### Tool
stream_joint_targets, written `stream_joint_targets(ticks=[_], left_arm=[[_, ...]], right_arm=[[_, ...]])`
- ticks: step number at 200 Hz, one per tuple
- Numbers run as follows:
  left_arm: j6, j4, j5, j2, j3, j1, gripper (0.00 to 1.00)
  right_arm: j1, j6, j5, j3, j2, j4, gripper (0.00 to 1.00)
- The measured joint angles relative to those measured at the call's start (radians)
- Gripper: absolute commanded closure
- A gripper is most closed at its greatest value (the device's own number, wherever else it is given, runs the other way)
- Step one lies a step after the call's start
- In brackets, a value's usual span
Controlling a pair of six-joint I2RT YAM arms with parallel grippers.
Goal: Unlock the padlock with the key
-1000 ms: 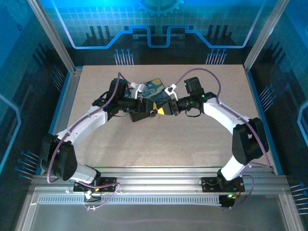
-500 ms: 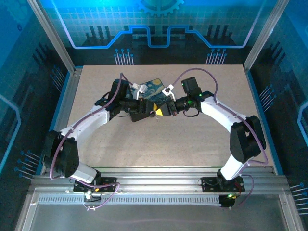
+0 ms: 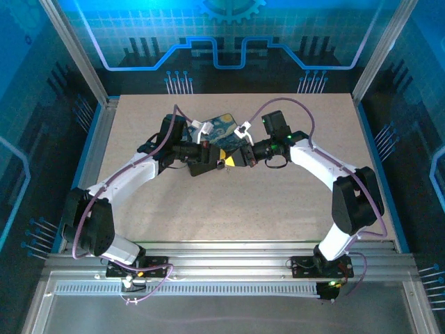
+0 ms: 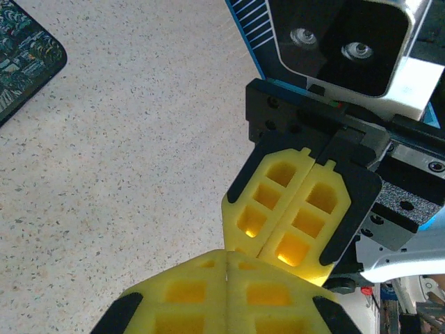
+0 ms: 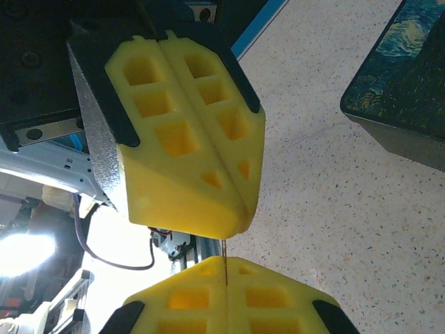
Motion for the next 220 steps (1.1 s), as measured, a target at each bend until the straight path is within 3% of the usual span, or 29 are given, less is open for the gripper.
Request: stream_joint_targets(ticks=[23, 48, 74, 92, 132, 167, 220], left_arm=[[-0.004, -0.003, -0.012, 0.000, 0.000, 0.000, 1.00], [-0.039, -0.040, -0.071, 0.007, 0.003, 0.002, 1.00], [-0.109, -0.113, -0.135, 0.058, 0.046, 0.011, 1.00], [-0.169, -0.151, -0.172, 0.090, 0.070, 0.019, 1.00], [-0.299, -0.197, -0.215, 0.115, 0.092, 0.024, 1.00], [-0.372, -0.202, -0.214, 0.115, 0.108, 0.024, 1.00], [-0.399, -0.202, -0.214, 0.115, 0.109, 0.024, 1.00]], right_arm=[[-0.002, 0.005, 0.013, 0.000, 0.000, -0.002, 0.73], [-0.006, -0.034, 0.051, 0.000, -0.013, -0.031, 0.64], [-0.005, -0.078, 0.161, -0.008, -0.082, -0.072, 0.58], [0.034, -0.119, 0.303, -0.031, -0.157, -0.069, 0.53], [0.221, -0.195, 0.643, -0.122, -0.262, 0.024, 0.52], [0.296, -0.249, 0.886, -0.182, -0.257, 0.122, 0.52], [0.320, -0.270, 1.048, -0.180, -0.169, 0.190, 0.55]])
